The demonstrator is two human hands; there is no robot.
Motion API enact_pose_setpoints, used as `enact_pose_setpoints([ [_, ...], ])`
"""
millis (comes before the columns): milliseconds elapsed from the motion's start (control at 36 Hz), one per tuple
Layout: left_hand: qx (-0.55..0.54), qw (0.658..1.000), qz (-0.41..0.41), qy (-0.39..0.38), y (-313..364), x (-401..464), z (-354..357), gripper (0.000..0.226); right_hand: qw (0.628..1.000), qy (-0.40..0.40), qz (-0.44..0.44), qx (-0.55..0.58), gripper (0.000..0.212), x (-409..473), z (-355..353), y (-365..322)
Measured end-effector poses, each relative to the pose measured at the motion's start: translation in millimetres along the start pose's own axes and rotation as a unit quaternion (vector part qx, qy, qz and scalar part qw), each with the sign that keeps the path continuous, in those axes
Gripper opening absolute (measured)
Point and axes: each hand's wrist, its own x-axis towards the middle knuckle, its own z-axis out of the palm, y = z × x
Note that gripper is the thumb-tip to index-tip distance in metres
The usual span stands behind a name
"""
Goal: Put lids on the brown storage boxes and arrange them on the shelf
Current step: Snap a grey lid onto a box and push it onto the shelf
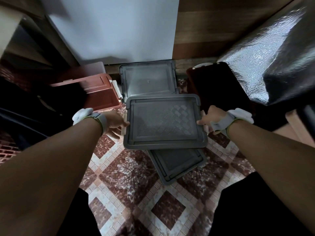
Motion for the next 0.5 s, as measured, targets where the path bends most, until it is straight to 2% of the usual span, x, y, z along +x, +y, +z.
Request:
enact_pose_setpoints([
  [56,0.003,1.000,0.000,-0.001,0.5,0.5,1.4,0.030,1.000,0.001,-0.015,0.005,0.032,4.2,0.9,4.6],
  [250,-0.036,0.999,0.012,0.006,-0.3,5.7,5.0,0.030,0.999,-0.011,-0.038,0.030,0.022,14.5,10.4,14.6],
  [361,-0.050,0.998,0.032,0.016,2.8,7.5,7.8,0.027,0.992,-0.099,0.001,0.072,0.047,0.5,10.6,21.3],
  [389,-0.055,0.998,0.034,0.013,3.6,7.9,8.2,0.027,0.991,-0.106,0.004,0.075,0.047,-2.2,8.7,21.6],
  [444,-0.054,0.997,0.046,0.002,5.9,9.1,11.2,0.027,0.992,-0.080,0.024,0.098,0.029,-6.6,5.5,25.2],
  [500,-0.054,0.996,0.075,0.009,4.1,9.2,13.6,0.028,0.990,-0.063,0.030,0.124,0.025,-12.8,2.6,25.9],
])
